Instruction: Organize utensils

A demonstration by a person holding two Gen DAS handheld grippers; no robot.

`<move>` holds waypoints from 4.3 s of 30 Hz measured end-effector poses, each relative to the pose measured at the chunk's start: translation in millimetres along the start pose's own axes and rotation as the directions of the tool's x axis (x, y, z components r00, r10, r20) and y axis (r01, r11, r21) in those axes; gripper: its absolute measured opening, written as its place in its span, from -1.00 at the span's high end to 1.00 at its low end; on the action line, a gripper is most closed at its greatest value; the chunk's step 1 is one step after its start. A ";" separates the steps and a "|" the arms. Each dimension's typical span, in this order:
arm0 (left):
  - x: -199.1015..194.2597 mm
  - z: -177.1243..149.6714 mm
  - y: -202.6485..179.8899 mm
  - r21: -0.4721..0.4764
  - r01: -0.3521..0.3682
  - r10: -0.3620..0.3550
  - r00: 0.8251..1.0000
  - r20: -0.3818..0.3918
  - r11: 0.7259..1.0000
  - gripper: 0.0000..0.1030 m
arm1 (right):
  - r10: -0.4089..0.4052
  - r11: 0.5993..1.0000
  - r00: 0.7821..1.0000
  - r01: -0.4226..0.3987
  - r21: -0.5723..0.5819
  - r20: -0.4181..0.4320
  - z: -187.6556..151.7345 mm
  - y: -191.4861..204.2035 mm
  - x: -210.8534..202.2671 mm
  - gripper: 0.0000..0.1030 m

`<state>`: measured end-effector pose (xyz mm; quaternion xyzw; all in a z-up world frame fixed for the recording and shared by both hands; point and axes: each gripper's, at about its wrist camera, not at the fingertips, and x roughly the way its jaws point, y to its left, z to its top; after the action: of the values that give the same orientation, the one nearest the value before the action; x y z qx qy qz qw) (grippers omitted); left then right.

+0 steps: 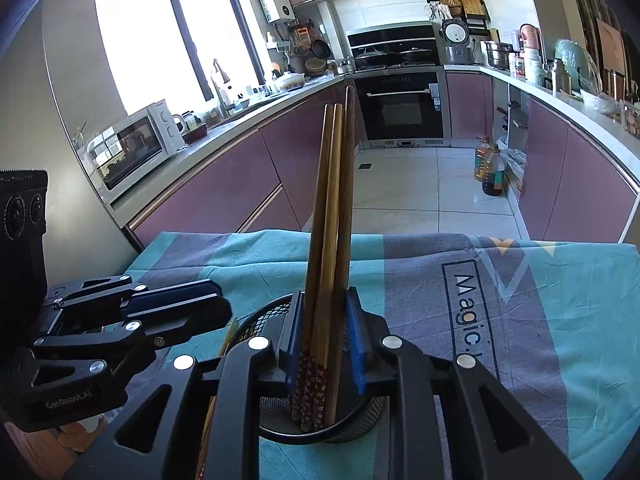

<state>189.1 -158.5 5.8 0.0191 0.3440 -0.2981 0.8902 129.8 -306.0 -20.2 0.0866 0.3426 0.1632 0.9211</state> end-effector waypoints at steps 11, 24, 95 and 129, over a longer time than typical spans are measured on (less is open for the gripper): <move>-50.2 -35.2 25.8 -0.032 -0.103 0.105 0.992 0.076 0.994 0.35 | 0.093 0.989 0.993 -0.084 -0.119 0.068 -20.5 36.7 -48.8 0.38; -51.1 -136.7 52.2 -0.064 -0.170 0.164 0.983 -0.086 0.983 0.29 | 0.141 0.976 0.978 -0.163 -0.142 -0.157 -88.9 76.4 -1.6 0.32; 17.3 -138.3 70.0 -0.067 -0.176 0.155 0.957 -0.244 0.982 0.64 | -0.053 0.979 0.973 0.006 -0.202 -0.226 -93.5 84.0 51.3 0.51; -6.2 -159.9 48.0 -0.110 -0.152 0.125 0.968 -0.218 0.982 0.85 | 0.093 0.985 0.971 -0.122 -0.121 -0.222 -96.9 72.5 23.9 0.89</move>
<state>115.5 -77.7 -120.5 0.0184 0.4520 -0.2091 0.8670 65.4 -225.2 -87.6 0.0249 0.4238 0.2439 0.8720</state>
